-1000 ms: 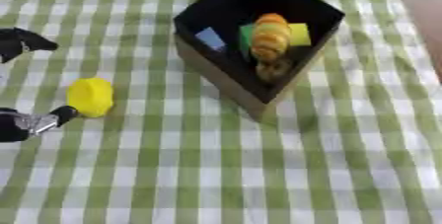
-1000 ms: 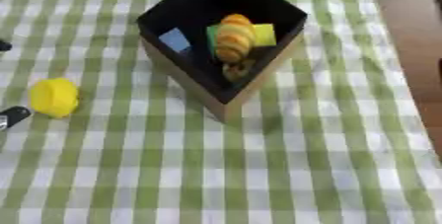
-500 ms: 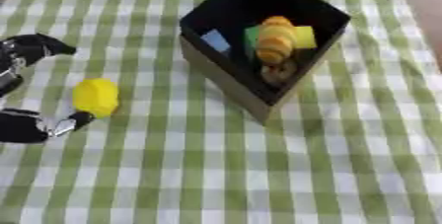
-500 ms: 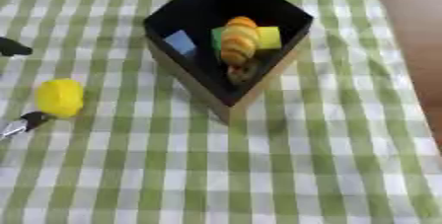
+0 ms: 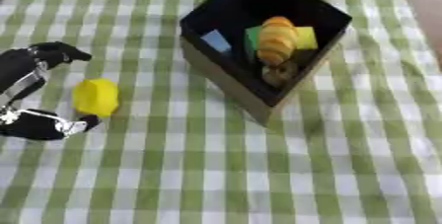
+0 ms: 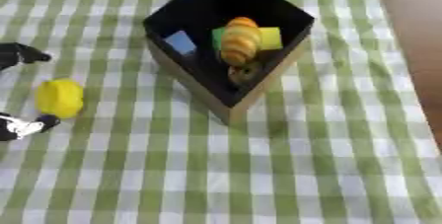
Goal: Pick up objects on the table and place them in the box.
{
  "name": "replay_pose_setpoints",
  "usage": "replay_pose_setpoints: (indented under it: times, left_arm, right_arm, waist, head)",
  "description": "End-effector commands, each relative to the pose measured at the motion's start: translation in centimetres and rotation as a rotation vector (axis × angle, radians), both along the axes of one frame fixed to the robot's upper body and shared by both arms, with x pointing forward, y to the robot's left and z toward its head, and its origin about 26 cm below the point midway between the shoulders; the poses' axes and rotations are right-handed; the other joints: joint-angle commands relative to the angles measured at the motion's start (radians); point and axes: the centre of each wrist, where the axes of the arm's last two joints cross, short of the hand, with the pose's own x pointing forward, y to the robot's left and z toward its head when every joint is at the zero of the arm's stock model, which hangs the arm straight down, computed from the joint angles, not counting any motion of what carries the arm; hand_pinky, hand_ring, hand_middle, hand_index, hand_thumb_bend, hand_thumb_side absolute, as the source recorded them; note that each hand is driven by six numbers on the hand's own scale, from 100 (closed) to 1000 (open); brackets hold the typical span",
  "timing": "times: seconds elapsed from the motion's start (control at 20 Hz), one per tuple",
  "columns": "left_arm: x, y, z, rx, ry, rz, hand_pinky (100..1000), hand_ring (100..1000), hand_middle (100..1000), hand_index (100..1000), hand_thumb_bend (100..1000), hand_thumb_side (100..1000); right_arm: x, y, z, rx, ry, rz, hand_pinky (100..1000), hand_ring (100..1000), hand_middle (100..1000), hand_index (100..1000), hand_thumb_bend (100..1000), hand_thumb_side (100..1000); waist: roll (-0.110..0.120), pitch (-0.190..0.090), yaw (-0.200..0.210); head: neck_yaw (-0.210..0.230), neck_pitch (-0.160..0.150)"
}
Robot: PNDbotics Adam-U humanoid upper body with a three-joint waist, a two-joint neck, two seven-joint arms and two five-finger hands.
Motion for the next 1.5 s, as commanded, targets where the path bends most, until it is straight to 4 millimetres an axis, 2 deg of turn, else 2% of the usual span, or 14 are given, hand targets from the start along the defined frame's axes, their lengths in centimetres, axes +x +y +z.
replay_pose_setpoints:
  times: [0.05,0.15,0.2,0.35,0.75,0.95,1.0,1.05,1.35,1.5]
  left_arm:
    - [0.3,0.4,0.5,0.017,-0.012,0.012,825,832,812,891,536,271]
    - [0.4,0.5,0.4,0.019,-0.012,0.012,825,832,812,891,536,271]
    - [0.5,0.4,0.3,0.016,-0.007,0.013,819,825,806,884,491,252]
    - [0.8,0.3,0.0,0.006,0.001,0.011,809,817,795,874,463,250]
    - [1.3,0.2,-0.8,0.006,0.014,0.009,793,801,777,858,452,234]
    - [1.7,0.4,-1.3,0.033,0.032,0.017,795,802,780,862,466,187]
    - [1.8,0.4,-1.5,0.040,0.040,0.020,798,805,785,868,484,143]
    - [1.9,0.5,-1.7,0.048,0.048,0.025,798,805,785,868,473,173]
    - [2.5,0.8,-2.5,0.067,0.083,0.045,795,801,784,868,449,134]
    - [2.6,0.8,-2.6,0.044,0.073,0.049,766,762,739,843,336,133]
  right_arm:
    - [-0.5,-0.1,0.7,-0.014,-0.030,-0.004,862,851,632,853,100,536]
    - [-0.5,-0.1,0.7,-0.014,-0.029,-0.004,862,851,632,853,100,536]
    - [-0.5,-0.1,0.7,-0.014,-0.028,-0.003,863,853,630,853,100,536]
    - [-0.5,-0.1,0.7,-0.014,-0.026,-0.002,863,853,630,853,100,536]
    - [-0.5,-0.1,0.5,-0.015,-0.021,-0.001,864,854,629,853,100,536]
    - [-0.5,-0.1,0.5,-0.016,-0.021,0.001,865,855,628,854,100,535]
    - [-0.5,-0.1,0.5,-0.017,-0.021,0.001,865,855,628,854,100,531]
    - [-0.5,-0.1,0.5,-0.017,-0.021,0.002,865,855,628,854,100,535]
    - [-0.4,0.0,0.5,-0.019,-0.018,0.004,866,856,624,854,100,535]
    - [-0.4,0.0,0.4,-0.021,-0.015,0.005,866,856,622,854,100,534]
  waist:
    - [0.001,-0.018,0.000]
    - [0.001,-0.018,-0.001]
    - [0.000,-0.016,-0.001]
    - [-0.001,-0.014,-0.002]
    - [-0.002,-0.012,-0.004]
    - [-0.004,-0.012,-0.004]
    - [-0.004,-0.012,-0.004]
    - [-0.005,-0.012,-0.003]
    - [-0.008,-0.010,-0.001]
    - [-0.009,-0.009,0.000]
  head:
    - [0.003,-0.010]
    - [0.003,-0.010]
    - [0.004,-0.011]
    - [0.005,-0.013]
    - [0.008,-0.015]
    - [0.009,-0.016]
    - [0.010,-0.016]
    - [0.011,-0.016]
    - [0.014,-0.017]
    - [0.015,-0.016]
